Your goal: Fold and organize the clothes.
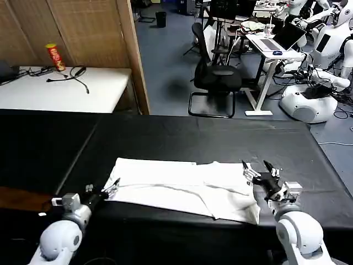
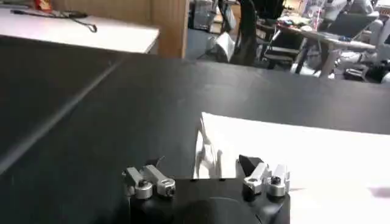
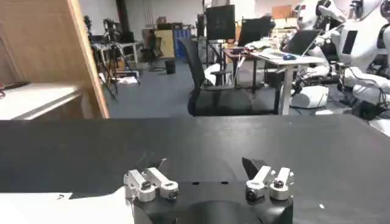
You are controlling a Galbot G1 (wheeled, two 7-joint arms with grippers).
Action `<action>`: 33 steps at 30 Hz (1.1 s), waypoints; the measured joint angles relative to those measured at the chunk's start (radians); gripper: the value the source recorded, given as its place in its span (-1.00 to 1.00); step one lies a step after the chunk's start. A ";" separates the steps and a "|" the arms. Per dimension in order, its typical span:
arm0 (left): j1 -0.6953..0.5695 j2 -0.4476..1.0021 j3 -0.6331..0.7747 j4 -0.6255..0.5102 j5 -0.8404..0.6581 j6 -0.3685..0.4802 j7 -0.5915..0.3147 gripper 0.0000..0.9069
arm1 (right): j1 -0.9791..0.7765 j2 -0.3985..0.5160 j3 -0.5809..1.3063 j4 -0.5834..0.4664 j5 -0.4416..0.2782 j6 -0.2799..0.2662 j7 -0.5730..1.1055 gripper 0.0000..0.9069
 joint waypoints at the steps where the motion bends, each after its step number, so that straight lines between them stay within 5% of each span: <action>1: 0.002 -0.005 0.003 0.001 0.008 -0.004 0.003 0.35 | -0.002 0.001 0.001 0.000 -0.002 0.002 -0.001 0.94; 7: 0.010 -0.021 0.020 0.003 0.065 -0.023 0.030 -0.16 | 0.001 0.007 -0.004 -0.001 -0.012 0.008 -0.004 0.94; 8: 0.010 -0.022 0.022 0.003 0.070 -0.024 0.033 -0.48 | 0.003 0.010 -0.006 -0.001 -0.013 0.008 -0.004 0.94; 12: 0.002 -0.022 0.030 0.005 0.071 -0.018 0.035 -0.66 | 0.011 0.023 -0.013 -0.001 -0.023 0.012 -0.009 0.94; 14: -0.007 -0.022 0.032 0.011 0.059 -0.008 0.036 -1.00 | 0.012 0.028 -0.014 0.000 -0.030 0.014 -0.011 0.94; 19: -0.016 -0.009 0.023 0.028 0.022 0.008 0.051 -1.00 | 0.009 0.031 -0.007 0.008 -0.031 0.016 -0.014 0.94; 33: 0.005 0.190 -0.120 0.096 0.369 -0.131 0.056 -1.00 | 0.003 0.055 -0.012 0.011 -0.037 0.024 -0.014 0.94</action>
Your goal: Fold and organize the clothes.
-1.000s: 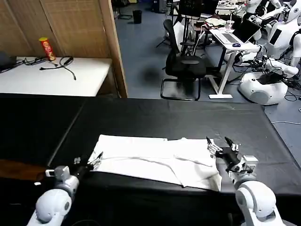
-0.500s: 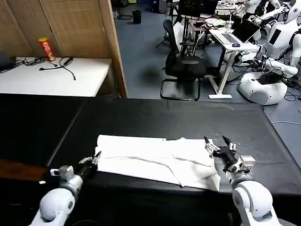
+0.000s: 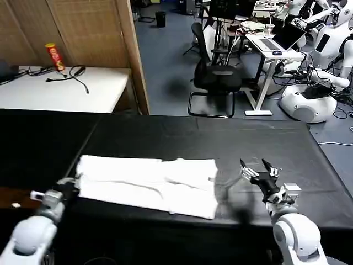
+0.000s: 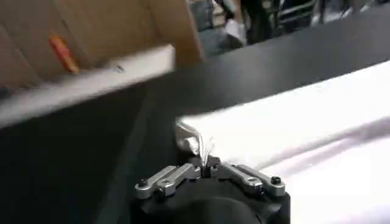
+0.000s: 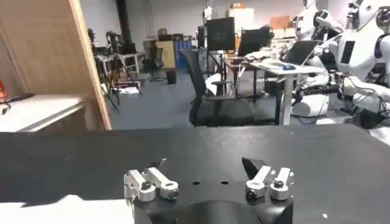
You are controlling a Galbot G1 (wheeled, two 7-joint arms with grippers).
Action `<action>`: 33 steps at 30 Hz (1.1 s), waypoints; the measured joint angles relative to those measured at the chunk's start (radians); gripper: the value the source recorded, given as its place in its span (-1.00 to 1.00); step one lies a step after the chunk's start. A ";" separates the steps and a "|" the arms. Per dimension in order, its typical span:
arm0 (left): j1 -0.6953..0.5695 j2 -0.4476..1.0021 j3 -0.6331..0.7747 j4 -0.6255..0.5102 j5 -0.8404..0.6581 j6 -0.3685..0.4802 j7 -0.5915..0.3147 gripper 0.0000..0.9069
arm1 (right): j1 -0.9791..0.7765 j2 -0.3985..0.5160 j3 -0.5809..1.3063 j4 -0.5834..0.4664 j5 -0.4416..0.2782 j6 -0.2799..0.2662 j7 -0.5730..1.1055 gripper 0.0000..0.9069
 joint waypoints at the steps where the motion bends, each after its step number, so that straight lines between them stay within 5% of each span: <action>1: -0.004 0.017 -0.009 0.010 0.027 -0.012 -0.002 -1.00 | 0.000 0.003 -0.001 0.000 -0.002 0.000 0.000 0.94; 9: 0.020 0.019 -0.008 -0.018 0.070 -0.032 -0.002 -1.00 | -0.026 0.015 0.006 0.017 -0.008 0.005 0.000 0.94; 20: 0.004 -0.161 0.167 -0.258 -0.230 0.133 -0.056 -1.00 | -0.064 0.024 0.037 0.032 -0.014 0.008 0.006 0.94; 33: -0.092 -0.323 0.420 -0.295 -0.425 0.197 -0.098 -1.00 | -0.117 0.046 0.074 0.040 -0.030 0.013 0.005 0.94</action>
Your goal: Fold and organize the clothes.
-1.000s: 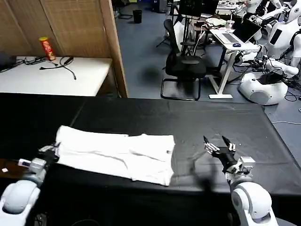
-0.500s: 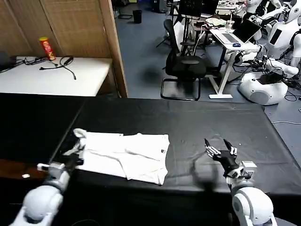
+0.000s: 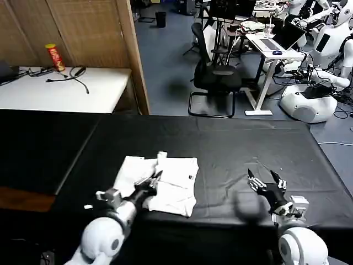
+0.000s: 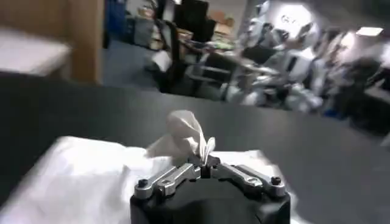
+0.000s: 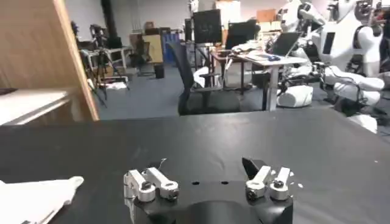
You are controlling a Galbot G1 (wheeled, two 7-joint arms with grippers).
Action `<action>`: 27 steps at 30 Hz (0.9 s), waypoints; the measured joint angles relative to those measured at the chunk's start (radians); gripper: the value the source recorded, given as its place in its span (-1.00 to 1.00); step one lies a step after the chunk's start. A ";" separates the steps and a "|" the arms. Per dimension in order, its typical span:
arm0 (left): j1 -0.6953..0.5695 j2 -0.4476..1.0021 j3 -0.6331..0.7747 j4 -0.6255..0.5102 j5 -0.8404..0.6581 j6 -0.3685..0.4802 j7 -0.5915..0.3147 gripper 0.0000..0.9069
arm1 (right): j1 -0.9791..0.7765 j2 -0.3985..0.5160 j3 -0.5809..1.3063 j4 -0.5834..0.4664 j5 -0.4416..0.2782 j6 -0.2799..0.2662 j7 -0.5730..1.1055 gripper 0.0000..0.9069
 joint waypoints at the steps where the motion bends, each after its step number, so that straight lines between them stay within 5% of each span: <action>1: -0.008 -0.010 0.012 0.005 -0.001 0.001 -0.001 -1.00 | -0.002 0.002 0.000 0.000 -0.002 0.000 -0.001 0.94; 6: -0.043 -0.041 0.066 0.026 -0.009 0.007 -0.001 -1.00 | -0.002 0.006 -0.003 -0.004 -0.016 0.001 -0.003 0.94; 7: -0.048 -0.048 0.076 0.033 -0.002 0.007 0.001 -0.55 | -0.001 0.006 -0.003 -0.005 -0.018 0.001 -0.003 0.94; 8: -0.053 -0.056 0.087 0.040 0.007 0.006 0.002 0.87 | 0.000 0.006 -0.005 -0.005 -0.020 0.001 -0.004 0.94; 27: -0.045 -0.076 0.080 0.058 0.020 -0.036 0.024 0.94 | 0.055 -0.022 -0.111 -0.034 -0.035 -0.006 -0.040 0.94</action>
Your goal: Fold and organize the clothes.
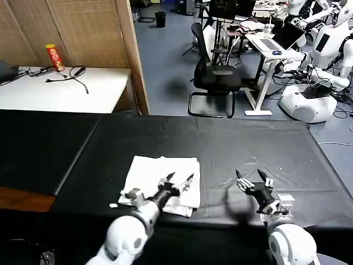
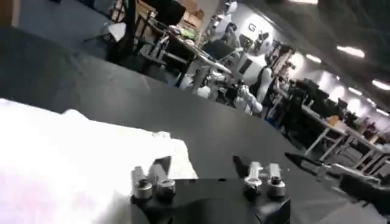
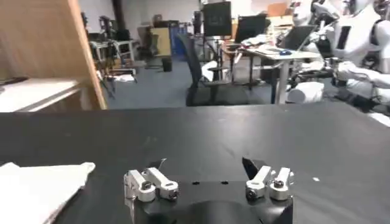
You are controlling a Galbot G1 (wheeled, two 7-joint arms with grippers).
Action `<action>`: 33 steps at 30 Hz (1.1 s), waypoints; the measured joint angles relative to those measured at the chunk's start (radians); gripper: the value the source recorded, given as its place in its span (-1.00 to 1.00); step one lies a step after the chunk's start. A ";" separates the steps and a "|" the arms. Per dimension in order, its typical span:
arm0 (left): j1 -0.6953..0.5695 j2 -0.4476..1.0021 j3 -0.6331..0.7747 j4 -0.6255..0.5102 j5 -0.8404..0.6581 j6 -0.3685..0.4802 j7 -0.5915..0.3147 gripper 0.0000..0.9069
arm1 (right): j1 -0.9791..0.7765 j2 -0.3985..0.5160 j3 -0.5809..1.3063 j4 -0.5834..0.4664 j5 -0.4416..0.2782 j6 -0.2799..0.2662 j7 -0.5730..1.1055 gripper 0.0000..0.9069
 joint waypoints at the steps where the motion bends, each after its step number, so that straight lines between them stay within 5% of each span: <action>1: 0.001 0.022 -0.021 0.001 0.000 -0.012 0.006 0.94 | 0.002 0.000 -0.007 -0.001 0.000 0.001 0.000 0.94; 8: 0.037 0.170 -0.189 0.056 -0.111 -0.058 0.034 0.94 | -0.004 -0.004 -0.024 -0.003 0.002 0.008 -0.003 0.94; 17: 0.059 0.178 -0.269 0.151 -0.116 -0.079 0.030 0.94 | -0.011 -0.011 -0.026 0.001 0.003 0.008 -0.002 0.94; 18: 0.059 0.174 -0.272 0.161 -0.126 -0.077 0.029 0.83 | -0.013 -0.010 -0.027 0.001 0.003 0.008 -0.002 0.94; 19: 0.060 0.172 -0.274 0.167 -0.135 -0.075 0.029 -0.44 | -0.014 -0.009 -0.027 0.001 0.003 0.009 -0.002 0.94; 21: 0.060 0.170 -0.278 0.175 -0.153 -0.073 0.027 -1.00 | -0.014 -0.007 -0.027 0.001 0.002 0.010 -0.002 0.94; 33: 0.066 0.146 -0.288 0.177 -0.216 -0.045 0.027 -1.00 | -0.003 0.006 -0.029 -0.013 -0.002 0.018 -0.001 0.94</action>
